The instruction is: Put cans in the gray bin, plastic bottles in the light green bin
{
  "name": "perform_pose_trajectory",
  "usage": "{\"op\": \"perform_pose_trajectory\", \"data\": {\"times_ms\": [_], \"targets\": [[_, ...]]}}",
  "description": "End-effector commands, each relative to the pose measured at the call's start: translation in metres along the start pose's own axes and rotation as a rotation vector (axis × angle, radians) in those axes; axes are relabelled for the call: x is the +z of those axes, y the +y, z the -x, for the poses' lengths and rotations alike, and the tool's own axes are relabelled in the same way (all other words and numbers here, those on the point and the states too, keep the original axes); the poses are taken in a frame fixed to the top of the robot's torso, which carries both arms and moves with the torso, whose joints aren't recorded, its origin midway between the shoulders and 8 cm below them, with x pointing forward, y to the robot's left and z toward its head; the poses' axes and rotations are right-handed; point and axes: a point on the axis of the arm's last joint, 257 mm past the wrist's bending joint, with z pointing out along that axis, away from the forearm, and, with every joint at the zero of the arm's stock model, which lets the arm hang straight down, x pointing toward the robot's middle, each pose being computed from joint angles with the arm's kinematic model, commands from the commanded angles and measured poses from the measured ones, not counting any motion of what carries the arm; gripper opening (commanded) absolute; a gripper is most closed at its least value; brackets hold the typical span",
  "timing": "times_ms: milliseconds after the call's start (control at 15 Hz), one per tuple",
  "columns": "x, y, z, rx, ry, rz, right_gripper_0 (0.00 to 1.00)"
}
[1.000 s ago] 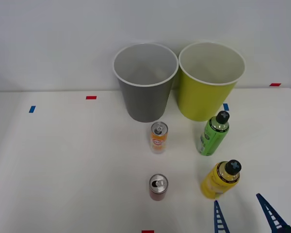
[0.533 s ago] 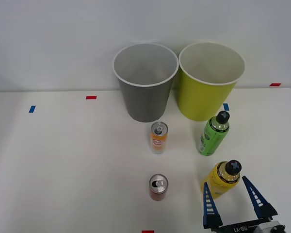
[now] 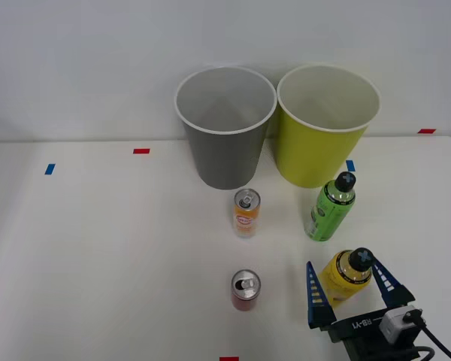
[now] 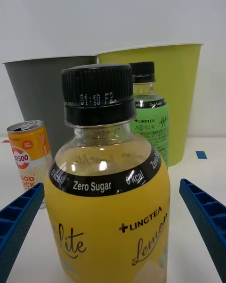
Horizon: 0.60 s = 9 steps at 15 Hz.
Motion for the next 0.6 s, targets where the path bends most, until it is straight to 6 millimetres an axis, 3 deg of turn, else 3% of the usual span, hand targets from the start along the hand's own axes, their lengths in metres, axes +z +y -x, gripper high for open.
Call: {"op": "perform_pose_trajectory", "data": {"times_ms": [67,600], "targets": [[-0.0046,-0.0006,-0.0017,0.003,0.008,0.008,1.00],[-0.0007,0.0000,0.0027,-0.003,-0.006,0.020,1.00]]}}
